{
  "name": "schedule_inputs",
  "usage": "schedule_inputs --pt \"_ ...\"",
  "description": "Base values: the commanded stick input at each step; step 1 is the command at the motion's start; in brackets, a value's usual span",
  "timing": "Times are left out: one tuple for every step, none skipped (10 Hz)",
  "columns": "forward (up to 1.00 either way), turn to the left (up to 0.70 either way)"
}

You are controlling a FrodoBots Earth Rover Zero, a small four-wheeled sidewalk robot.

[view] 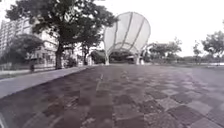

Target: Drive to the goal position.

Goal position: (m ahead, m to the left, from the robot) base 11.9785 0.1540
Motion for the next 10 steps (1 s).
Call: schedule_inputs --pt "1.00 0.00" --pt "1.00 -0.34" --pt "1.00 -0.19" --pt "1.00 -0.07" --pt "1.00 0.00" --pt "1.00 0.00" --pt "1.00 0.00" --pt "1.00 0.00" --pt "1.00 0.00" --pt "1.00 0.00"
